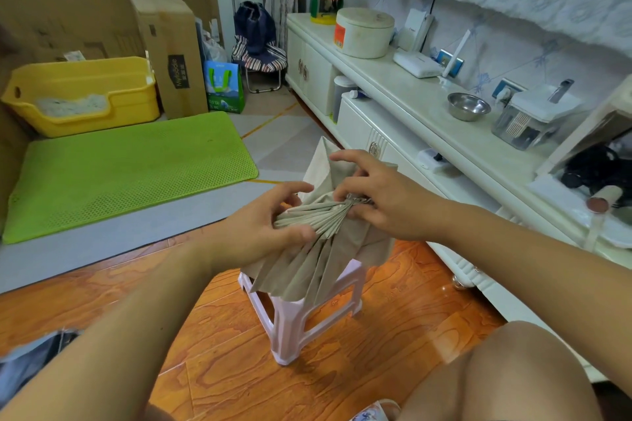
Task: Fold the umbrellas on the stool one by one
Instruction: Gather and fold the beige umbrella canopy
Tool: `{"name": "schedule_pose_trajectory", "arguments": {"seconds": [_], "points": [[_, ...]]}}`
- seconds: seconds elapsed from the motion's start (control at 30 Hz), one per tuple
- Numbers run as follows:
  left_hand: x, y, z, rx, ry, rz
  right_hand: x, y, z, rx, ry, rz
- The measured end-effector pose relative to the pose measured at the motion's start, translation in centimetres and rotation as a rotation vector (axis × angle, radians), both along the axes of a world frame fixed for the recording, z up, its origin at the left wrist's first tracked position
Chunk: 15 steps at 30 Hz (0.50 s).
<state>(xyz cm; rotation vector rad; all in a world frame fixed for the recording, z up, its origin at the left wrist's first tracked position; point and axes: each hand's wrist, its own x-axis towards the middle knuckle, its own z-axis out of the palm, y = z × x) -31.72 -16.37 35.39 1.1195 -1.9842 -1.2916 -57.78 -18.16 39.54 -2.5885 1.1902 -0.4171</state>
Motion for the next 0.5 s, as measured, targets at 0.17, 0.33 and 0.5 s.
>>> {"name": "schedule_pose_trajectory", "arguments": {"seconds": [0.17, 0.33, 0.5], "points": [[-1.9, 1.9, -1.1, -0.169, -0.116, 0.075, -0.2, -0.4, 0.1, 0.02, 0.043, -0.038], [-1.4, -0.6, -0.5, 0.141, 0.149, 0.39, -0.4, 0.0, 0.1, 0.024, 0.02, -0.035], [-0.1, 0.6, 0.4, 0.068, 0.124, 0.254, -0.3, 0.4, -0.2, 0.012, -0.031, 0.013]]}}
